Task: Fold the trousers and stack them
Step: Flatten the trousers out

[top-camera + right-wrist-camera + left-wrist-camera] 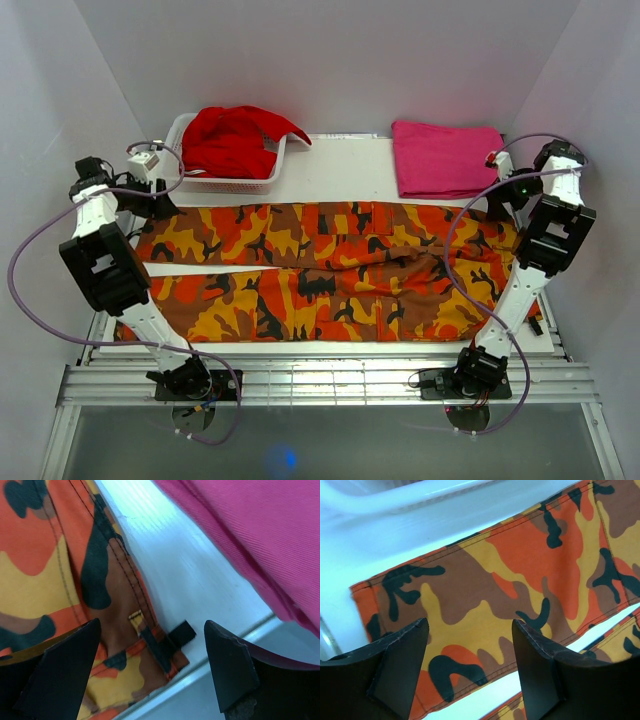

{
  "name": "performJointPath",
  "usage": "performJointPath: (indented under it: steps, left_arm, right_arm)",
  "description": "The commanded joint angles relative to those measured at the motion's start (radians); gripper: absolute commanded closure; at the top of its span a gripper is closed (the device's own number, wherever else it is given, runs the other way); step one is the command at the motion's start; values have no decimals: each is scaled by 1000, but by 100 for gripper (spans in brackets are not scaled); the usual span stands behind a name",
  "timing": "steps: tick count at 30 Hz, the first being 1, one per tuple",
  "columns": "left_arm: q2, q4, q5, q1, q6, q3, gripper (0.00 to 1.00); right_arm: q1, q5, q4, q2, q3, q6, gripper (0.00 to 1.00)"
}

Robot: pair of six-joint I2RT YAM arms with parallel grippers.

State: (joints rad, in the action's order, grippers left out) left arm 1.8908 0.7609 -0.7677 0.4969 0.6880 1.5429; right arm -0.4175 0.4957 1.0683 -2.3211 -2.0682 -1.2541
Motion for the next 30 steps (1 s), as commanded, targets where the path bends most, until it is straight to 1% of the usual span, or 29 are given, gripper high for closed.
performJointPath:
  steps: [1, 4, 7, 8, 10, 11, 13, 14, 15, 17, 19, 24, 25, 30]
  left_arm:
    - [-18, -9, -51, 51, 57, 54, 23]
    - [46, 3, -94, 83, 58, 124, 25]
    - [97, -9, -87, 88, 84, 169, 25]
    - [122, -24, -78, 88, 90, 198, 25]
    - [151, -29, -78, 88, 94, 235, 25]
    - [180, -11, -78, 88, 131, 261, 27]
    - [201, 23, -74, 85, 198, 261, 31]
    - [205, 43, -71, 85, 224, 250, 33]
    - [205, 48, -68, 85, 272, 209, 36]
    - [195, 40, -53, 83, 312, 152, 38]
    - [185, 22, -35, 80, 338, 73, 41]
    - [157, 12, 16, 74, 424, -75, 47]
    - [148, 14, 27, 74, 439, -123, 48]
    - [50, 51, 132, 75, 573, -288, 53]
  right_arm:
    - [3, -6, -5, -49, -13, -94, 11]
    - [9, -22, -8, -67, 14, -145, 15]
    - [19, -49, -5, -77, 46, -198, 26]
    - [22, -66, -5, -69, 60, -215, 35]
    - [36, -89, -4, -55, 120, -269, 43]
    - [40, -118, -10, -35, 144, -283, 56]
    - [54, -144, -43, -11, 221, -310, 73]
    - [55, -158, -62, 5, 249, -315, 92]
    - [54, -163, -83, 35, 276, -320, 92]
    - [56, -178, -134, 64, 344, -340, 92]
    - [57, -187, -148, 92, 367, -353, 92]
    - [62, -194, -157, 134, 375, -383, 92]
    - [62, -194, -159, 138, 375, -387, 92]
    - [69, -195, -154, 169, 373, -418, 92]
